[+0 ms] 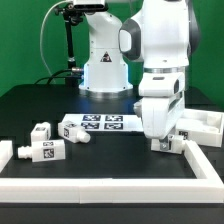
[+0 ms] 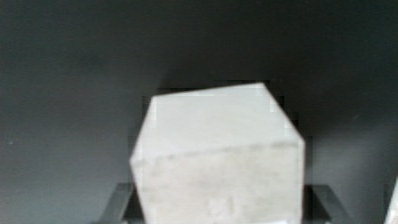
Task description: Assemble one leg
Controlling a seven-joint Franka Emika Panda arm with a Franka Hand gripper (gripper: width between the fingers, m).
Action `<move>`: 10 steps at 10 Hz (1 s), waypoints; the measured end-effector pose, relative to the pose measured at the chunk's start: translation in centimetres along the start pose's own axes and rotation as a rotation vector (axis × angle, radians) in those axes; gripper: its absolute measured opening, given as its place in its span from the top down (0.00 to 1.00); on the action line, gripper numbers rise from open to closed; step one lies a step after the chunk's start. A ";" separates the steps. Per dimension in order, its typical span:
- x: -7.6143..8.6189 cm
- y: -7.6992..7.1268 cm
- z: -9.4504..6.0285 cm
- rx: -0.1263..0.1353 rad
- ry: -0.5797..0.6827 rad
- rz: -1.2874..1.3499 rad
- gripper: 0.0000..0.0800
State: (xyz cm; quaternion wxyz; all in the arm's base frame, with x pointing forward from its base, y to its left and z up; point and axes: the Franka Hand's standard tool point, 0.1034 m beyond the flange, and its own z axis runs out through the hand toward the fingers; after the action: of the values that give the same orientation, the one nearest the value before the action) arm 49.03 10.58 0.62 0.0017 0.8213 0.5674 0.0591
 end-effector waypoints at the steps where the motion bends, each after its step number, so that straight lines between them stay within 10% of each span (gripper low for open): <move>1: -2.8 1.2 -0.7 -0.007 -0.014 -0.064 0.67; 4: -7.1 2.0 -3.8 -0.018 -0.044 -0.023 0.67; 10: -8.8 1.3 -4.3 -0.007 -0.060 0.068 0.67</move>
Offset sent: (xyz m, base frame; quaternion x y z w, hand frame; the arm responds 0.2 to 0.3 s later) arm -0.0305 -0.0550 0.0351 -0.0261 -0.0511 -0.0001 0.9984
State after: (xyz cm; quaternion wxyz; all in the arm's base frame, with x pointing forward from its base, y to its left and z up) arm 46.71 1.62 4.09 0.0195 0.8416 0.5386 0.0364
